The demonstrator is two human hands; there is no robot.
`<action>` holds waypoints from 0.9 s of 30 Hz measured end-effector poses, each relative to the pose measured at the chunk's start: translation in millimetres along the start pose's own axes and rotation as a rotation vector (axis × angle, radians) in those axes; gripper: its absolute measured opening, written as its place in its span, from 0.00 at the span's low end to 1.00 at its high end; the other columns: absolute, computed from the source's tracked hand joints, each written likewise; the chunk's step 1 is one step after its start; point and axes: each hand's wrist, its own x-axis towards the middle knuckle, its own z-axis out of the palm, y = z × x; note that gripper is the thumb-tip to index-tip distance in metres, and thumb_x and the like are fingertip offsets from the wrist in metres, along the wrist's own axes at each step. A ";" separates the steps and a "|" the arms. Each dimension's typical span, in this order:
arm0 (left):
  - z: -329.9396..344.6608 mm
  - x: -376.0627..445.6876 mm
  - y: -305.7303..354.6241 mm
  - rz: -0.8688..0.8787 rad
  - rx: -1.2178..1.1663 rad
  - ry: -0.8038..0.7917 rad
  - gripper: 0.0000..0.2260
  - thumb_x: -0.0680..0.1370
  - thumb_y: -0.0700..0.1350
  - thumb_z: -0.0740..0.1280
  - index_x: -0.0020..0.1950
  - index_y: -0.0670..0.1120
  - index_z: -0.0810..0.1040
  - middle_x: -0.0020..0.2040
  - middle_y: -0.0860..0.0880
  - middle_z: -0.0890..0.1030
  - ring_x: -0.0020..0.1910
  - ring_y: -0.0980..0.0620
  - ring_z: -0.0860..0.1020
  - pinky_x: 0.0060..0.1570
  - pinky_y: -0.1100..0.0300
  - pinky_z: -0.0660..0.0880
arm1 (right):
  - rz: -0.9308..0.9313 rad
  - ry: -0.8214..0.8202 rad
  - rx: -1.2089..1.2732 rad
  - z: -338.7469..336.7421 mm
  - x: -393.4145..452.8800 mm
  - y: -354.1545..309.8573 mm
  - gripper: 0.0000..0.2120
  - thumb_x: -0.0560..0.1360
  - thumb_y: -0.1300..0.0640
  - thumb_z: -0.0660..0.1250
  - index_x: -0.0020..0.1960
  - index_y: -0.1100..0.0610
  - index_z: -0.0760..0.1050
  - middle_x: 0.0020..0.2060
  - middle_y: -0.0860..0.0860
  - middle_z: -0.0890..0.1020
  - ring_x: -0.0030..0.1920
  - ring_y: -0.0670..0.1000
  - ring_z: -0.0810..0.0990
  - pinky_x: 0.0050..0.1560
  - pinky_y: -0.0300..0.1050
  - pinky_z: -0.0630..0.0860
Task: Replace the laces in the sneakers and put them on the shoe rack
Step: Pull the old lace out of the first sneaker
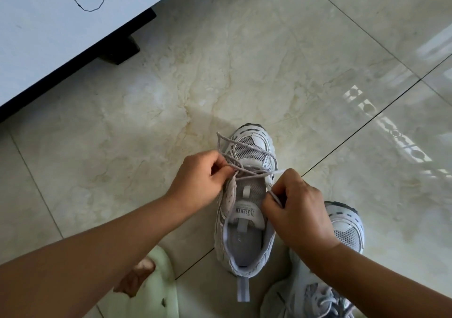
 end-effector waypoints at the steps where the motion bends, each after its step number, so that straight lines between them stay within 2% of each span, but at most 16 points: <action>1: -3.7 2.1 -2.9 0.151 0.156 0.042 0.05 0.73 0.40 0.71 0.38 0.43 0.76 0.34 0.51 0.74 0.32 0.52 0.72 0.33 0.60 0.69 | -0.003 0.003 0.002 -0.6 0.0 0.2 0.09 0.69 0.62 0.67 0.36 0.58 0.67 0.26 0.49 0.71 0.27 0.51 0.70 0.27 0.41 0.64; 2: -7.7 4.4 -5.1 0.285 0.301 0.070 0.05 0.73 0.39 0.70 0.40 0.42 0.76 0.36 0.50 0.74 0.33 0.50 0.73 0.32 0.60 0.68 | -0.008 0.006 0.003 -1.1 0.0 0.5 0.09 0.69 0.63 0.67 0.36 0.58 0.67 0.26 0.49 0.71 0.27 0.51 0.70 0.27 0.42 0.64; 4: -12.6 5.8 -7.7 0.420 0.435 0.079 0.04 0.72 0.41 0.69 0.41 0.42 0.76 0.37 0.47 0.75 0.32 0.48 0.74 0.31 0.61 0.68 | -0.020 0.012 -0.015 -1.5 -0.3 1.8 0.09 0.69 0.63 0.67 0.36 0.57 0.67 0.26 0.50 0.72 0.27 0.52 0.70 0.27 0.43 0.65; 8: -15.1 -7.4 -8.4 0.509 0.207 0.008 0.04 0.75 0.45 0.66 0.47 0.46 0.74 0.45 0.54 0.71 0.34 0.56 0.72 0.32 0.60 0.73 | -0.061 0.049 -0.088 -1.9 -1.6 4.3 0.08 0.70 0.59 0.67 0.39 0.54 0.67 0.27 0.45 0.69 0.26 0.50 0.68 0.26 0.43 0.65; 11: -12.2 -17.5 -13.4 0.584 0.196 -0.040 0.07 0.77 0.46 0.64 0.48 0.45 0.80 0.46 0.52 0.71 0.37 0.53 0.74 0.35 0.59 0.74 | -0.239 0.075 -0.073 1.1 1.2 2.4 0.06 0.70 0.54 0.65 0.43 0.52 0.69 0.36 0.46 0.72 0.30 0.49 0.71 0.26 0.46 0.71; 15: -9.8 -15.2 -11.0 0.547 0.170 0.005 0.10 0.76 0.48 0.65 0.51 0.44 0.82 0.46 0.51 0.72 0.39 0.55 0.74 0.38 0.61 0.73 | -0.383 0.040 -0.012 10.6 1.9 5.2 0.05 0.70 0.52 0.68 0.40 0.54 0.78 0.41 0.48 0.69 0.41 0.49 0.70 0.38 0.46 0.72; 18: -10.7 -11.0 -10.1 0.518 0.179 -0.010 0.11 0.75 0.50 0.64 0.49 0.45 0.83 0.44 0.50 0.75 0.39 0.54 0.76 0.37 0.58 0.74 | -0.327 0.071 -0.085 14.1 -1.1 2.7 0.16 0.71 0.42 0.63 0.35 0.52 0.79 0.43 0.47 0.69 0.46 0.49 0.66 0.46 0.46 0.65; 21: -9.6 -7.8 -10.8 0.482 0.210 -0.022 0.12 0.75 0.52 0.63 0.44 0.46 0.81 0.43 0.52 0.74 0.38 0.55 0.75 0.35 0.57 0.74 | -0.243 0.104 -0.123 20.4 -3.3 -3.8 0.21 0.70 0.35 0.60 0.31 0.50 0.79 0.43 0.44 0.67 0.48 0.47 0.62 0.47 0.44 0.59; 24: -5.3 -11.8 -12.8 0.438 0.095 -0.023 0.10 0.76 0.49 0.62 0.44 0.44 0.77 0.44 0.55 0.70 0.39 0.61 0.71 0.39 0.67 0.70 | -0.110 0.104 -0.037 29.3 -4.7 -12.6 0.20 0.67 0.35 0.61 0.31 0.50 0.79 0.43 0.42 0.65 0.47 0.48 0.65 0.45 0.48 0.65; 25: -4.3 -14.2 -14.0 0.424 0.062 -0.005 0.09 0.77 0.48 0.61 0.44 0.44 0.76 0.44 0.55 0.70 0.39 0.63 0.69 0.40 0.71 0.68 | -0.076 0.119 -0.015 31.7 -5.3 -14.4 0.18 0.67 0.37 0.62 0.31 0.50 0.78 0.43 0.41 0.65 0.47 0.46 0.64 0.46 0.46 0.62; 27: -4.1 -16.9 -17.3 0.416 0.105 0.034 0.10 0.78 0.48 0.60 0.44 0.43 0.75 0.44 0.53 0.70 0.39 0.60 0.70 0.40 0.70 0.67 | -0.036 0.162 -0.012 34.7 -6.1 -15.7 0.12 0.65 0.41 0.66 0.30 0.49 0.78 0.41 0.41 0.65 0.46 0.43 0.62 0.45 0.42 0.54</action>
